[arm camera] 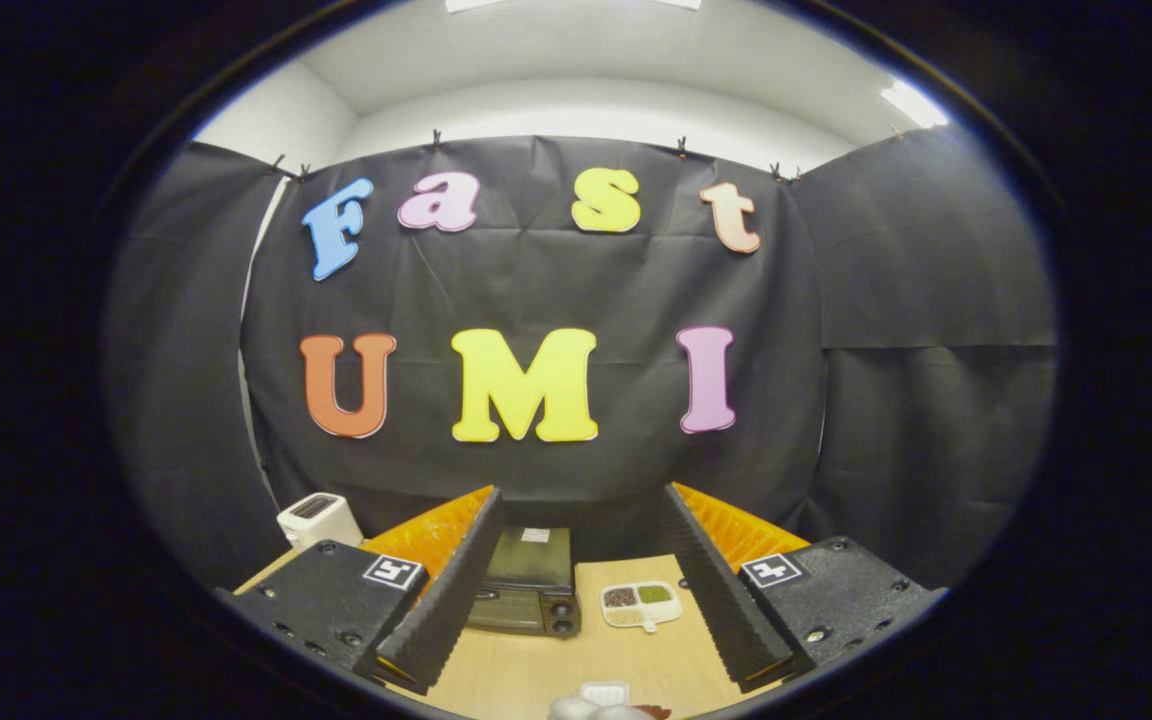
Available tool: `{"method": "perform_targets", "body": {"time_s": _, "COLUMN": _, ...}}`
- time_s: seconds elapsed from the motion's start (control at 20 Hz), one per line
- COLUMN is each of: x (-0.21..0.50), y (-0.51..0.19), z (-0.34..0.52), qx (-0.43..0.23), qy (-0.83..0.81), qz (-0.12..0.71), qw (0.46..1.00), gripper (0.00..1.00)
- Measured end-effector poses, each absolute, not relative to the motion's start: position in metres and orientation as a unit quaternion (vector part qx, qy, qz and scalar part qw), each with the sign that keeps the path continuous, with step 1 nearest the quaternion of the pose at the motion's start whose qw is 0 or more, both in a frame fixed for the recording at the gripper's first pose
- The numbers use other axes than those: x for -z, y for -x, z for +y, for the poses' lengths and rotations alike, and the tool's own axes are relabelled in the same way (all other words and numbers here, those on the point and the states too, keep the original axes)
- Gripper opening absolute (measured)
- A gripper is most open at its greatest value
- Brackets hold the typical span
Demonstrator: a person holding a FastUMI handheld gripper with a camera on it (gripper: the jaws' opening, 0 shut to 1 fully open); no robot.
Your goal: Open the toaster oven, put the food inside, and close the toaster oven door.
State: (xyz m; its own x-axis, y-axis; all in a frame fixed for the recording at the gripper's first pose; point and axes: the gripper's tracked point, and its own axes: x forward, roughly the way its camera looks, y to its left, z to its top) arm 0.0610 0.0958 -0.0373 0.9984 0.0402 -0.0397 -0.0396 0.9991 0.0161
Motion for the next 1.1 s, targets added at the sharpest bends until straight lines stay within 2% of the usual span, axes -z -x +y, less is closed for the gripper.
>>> {"method": "perform_targets", "body": {"time_s": 0.65, "x": 0.201, "y": -0.185, "z": 0.249, "qx": -0.073, "qy": 0.009, "qz": 0.131, "qw": 0.989, "gripper": 1.00}}
{"method": "perform_targets", "body": {"time_s": 1.1, "x": 0.307, "y": -0.251, "z": 0.281, "qx": -0.060, "qy": 0.030, "qz": 0.212, "qw": 0.975, "gripper": 1.00}}
